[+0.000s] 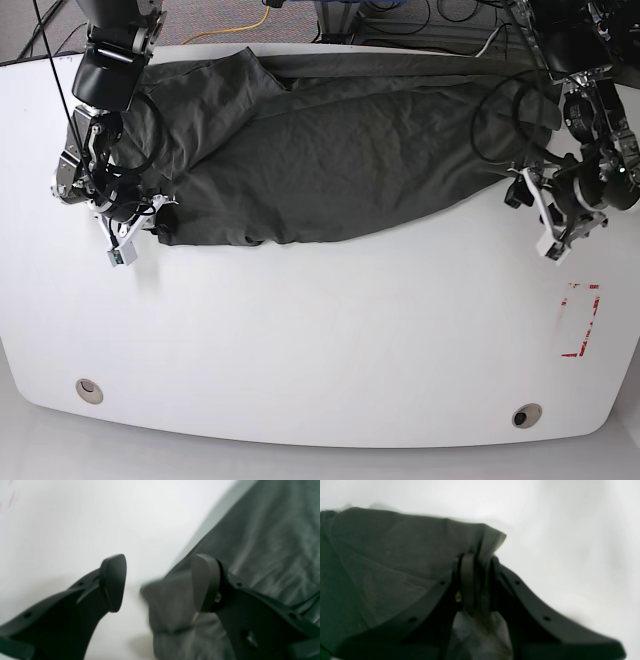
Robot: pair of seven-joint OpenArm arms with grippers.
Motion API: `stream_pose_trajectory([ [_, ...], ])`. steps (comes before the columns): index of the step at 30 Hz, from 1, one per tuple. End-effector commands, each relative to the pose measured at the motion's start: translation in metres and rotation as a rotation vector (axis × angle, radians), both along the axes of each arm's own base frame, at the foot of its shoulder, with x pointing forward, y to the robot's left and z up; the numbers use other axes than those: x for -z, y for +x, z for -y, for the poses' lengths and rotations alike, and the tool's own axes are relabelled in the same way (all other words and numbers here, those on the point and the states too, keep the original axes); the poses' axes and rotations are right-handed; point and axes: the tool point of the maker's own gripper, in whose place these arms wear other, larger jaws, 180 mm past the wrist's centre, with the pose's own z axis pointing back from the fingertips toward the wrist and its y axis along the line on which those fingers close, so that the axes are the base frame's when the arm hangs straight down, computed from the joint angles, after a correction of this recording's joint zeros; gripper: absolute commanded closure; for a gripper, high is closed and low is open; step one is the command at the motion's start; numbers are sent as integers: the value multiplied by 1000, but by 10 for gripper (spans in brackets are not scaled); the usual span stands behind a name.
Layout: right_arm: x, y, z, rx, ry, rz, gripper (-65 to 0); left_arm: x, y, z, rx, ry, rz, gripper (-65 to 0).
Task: Layout the t-shirt on the table in an organized manner, then fold the t-shirt properly
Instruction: 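Grasp the shirt side fabric with the left gripper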
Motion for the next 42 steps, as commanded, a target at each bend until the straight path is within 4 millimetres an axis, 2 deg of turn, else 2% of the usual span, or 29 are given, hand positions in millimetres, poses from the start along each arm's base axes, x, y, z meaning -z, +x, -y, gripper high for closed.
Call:
stream_pose_trajectory([
  [1, -5, 3, 8, -2, -28, -2, -87, 1, -4, -12, -38, -13, -2, -389],
  [9, -5, 3, 8, -2, -28, -2, -87, 39, -35, -34, -154, -81, -127, -390],
  [11, -5, 3, 8, -2, -28, -2, -87, 41, -38, -38, -176, -91, -134, -392],
  [16, -5, 3, 8, -2, -28, -2, -87, 48, -47, -49, -231, -112, -152, -457],
  [19, -5, 3, 8, -2, -28, -2, -87, 47, -48, -52, -245, -114, -148, -468],
  [27, -5, 3, 8, -2, -27, -2, -87, 48, -47, -49, -242, -122, -144, -458],
  [34, -5, 3, 8, -2, -27, -2, -87, 55, -44, -28, -187, -135, -164, -458],
  [42, -6, 3, 8, -1, -24, 0, -87, 59, -43, -17, -174, -155, -169, -458],
])
